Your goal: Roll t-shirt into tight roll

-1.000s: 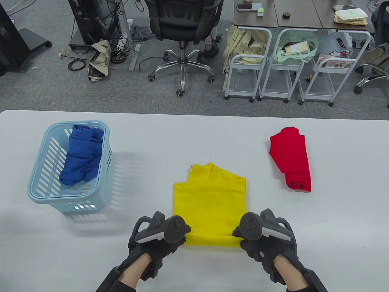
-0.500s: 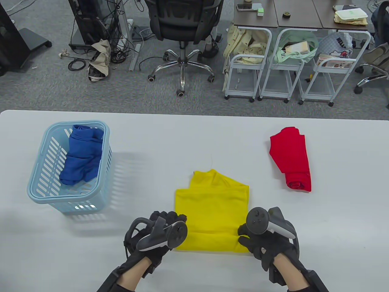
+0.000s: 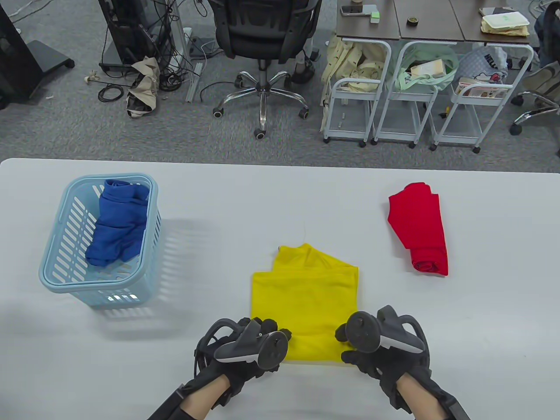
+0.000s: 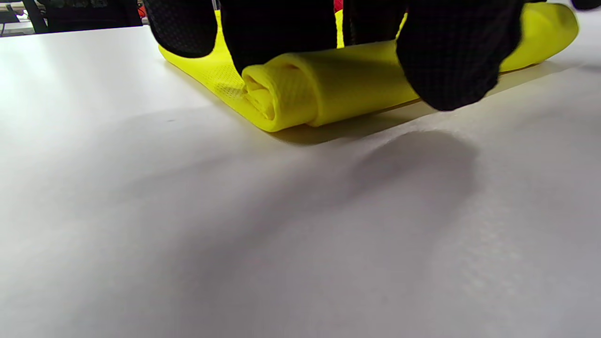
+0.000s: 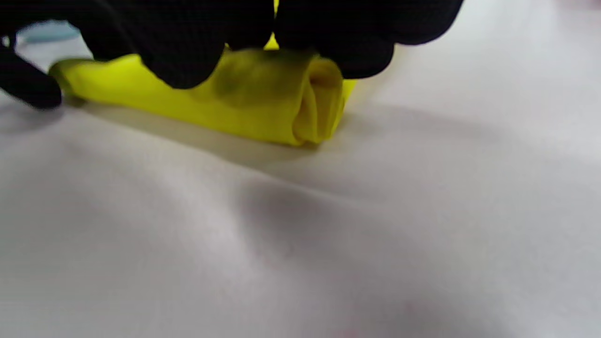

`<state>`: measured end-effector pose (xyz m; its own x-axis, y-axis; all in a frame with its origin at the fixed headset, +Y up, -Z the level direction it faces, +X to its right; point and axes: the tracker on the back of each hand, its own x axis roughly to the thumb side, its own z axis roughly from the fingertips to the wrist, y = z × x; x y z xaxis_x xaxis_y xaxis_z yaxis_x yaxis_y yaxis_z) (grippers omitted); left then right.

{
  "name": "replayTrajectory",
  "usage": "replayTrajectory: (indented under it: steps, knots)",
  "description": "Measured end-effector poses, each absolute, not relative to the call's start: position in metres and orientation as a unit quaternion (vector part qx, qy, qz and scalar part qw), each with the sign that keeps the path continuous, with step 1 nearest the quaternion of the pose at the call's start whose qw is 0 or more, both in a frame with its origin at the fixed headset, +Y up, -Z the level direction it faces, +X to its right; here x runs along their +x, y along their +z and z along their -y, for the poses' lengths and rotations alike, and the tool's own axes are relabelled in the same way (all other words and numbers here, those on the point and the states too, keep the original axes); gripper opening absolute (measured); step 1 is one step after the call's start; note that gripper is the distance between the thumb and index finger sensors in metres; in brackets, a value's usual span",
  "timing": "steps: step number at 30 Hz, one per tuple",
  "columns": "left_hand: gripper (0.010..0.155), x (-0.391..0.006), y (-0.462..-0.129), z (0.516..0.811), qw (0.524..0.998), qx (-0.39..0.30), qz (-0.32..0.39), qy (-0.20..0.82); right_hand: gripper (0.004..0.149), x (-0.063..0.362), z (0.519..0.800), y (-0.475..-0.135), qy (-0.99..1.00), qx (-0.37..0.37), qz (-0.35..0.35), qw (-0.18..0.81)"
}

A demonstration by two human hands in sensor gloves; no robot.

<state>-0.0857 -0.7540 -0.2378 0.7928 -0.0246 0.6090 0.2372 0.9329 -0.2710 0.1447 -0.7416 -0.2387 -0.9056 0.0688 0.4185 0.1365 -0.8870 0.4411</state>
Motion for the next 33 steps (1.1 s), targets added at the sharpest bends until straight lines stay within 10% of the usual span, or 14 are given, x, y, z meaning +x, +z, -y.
replayTrajectory:
  steps: [10, 16, 26, 33]
  knots:
    - [0.05, -0.1, -0.248, 0.746, 0.949, -0.126, 0.284, -0.063, 0.057, 0.147, 0.747, -0.25, -0.951, -0.198, 0.237, 0.011]
    - [0.049, -0.129, -0.262, 0.75, 0.933, -0.233, 0.25, 0.115, 0.055, 0.169, 0.747, -0.254, -0.932, -0.189, 0.284, -0.122]
    - [0.054, -0.127, -0.255, 0.732, 0.968, -0.094, 0.222, -0.062, 0.058, 0.165, 0.75, -0.254, -0.942, -0.167, 0.279, -0.09]
    - [0.063, -0.087, -0.235, 0.748, 0.932, -0.161, 0.317, -0.072, 0.058, 0.167, 0.745, -0.253, -0.959, -0.124, 0.248, -0.062]
